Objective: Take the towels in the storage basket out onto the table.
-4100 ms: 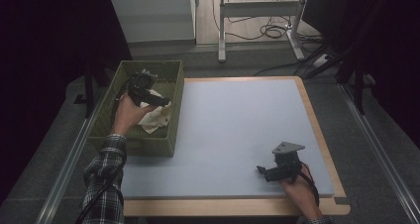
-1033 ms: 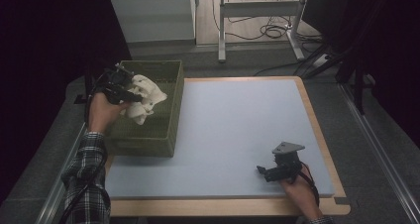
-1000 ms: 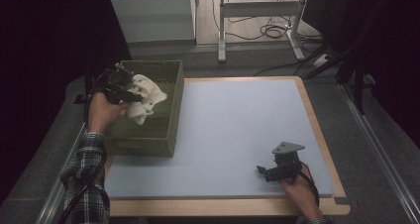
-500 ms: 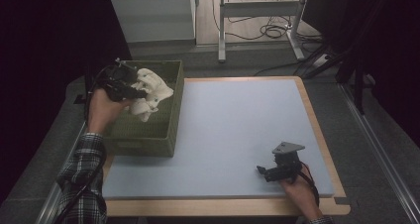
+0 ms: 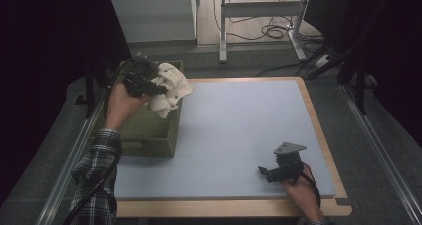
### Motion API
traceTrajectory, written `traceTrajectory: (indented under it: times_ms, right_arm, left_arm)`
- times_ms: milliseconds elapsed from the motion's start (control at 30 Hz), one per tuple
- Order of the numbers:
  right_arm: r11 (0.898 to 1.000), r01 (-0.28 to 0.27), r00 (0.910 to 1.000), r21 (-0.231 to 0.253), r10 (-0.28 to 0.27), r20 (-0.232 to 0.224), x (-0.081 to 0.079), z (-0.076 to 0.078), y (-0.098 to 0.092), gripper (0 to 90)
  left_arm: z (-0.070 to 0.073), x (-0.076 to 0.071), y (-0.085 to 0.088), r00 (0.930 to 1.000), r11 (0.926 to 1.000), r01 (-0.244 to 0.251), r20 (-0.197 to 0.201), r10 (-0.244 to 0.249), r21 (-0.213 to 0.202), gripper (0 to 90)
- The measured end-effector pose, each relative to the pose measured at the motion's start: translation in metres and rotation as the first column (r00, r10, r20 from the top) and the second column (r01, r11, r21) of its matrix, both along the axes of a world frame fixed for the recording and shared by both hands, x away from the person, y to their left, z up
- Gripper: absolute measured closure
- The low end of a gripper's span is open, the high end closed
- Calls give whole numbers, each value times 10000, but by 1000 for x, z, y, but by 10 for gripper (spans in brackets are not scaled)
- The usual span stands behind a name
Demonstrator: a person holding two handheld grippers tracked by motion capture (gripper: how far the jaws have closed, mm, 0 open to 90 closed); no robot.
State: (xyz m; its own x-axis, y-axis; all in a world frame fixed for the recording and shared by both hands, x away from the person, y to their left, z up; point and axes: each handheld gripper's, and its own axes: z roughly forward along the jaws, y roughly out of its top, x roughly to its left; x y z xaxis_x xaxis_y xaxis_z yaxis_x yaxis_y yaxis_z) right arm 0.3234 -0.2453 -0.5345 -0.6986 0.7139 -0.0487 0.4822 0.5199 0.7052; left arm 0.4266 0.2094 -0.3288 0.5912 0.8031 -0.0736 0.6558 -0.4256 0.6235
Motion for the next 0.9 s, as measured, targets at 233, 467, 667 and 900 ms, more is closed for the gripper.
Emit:
traceTrajectory:
  times_ms: [233,467,667,900]
  right_arm:
    - [10000,2,10000,1,-2,-1,0,0,0,34]
    - [10000,1,10000,7,-1,-12,0,0,0,34]
    - [10000,-2,10000,6,2,-11,0,0,0,34]
    - [10000,4,10000,4,-4,-27,0,0,0,34]
  left_arm:
    - [-1,5,-31,9987,9987,510,19,-510,-93,770]
    - [-8,10,-68,9951,9950,991,-17,-991,-121,770]
    - [-19,14,-96,9907,9907,1354,-92,-1355,-119,770]
    - [-39,20,-134,9823,9827,1848,-277,-1850,-110,770]
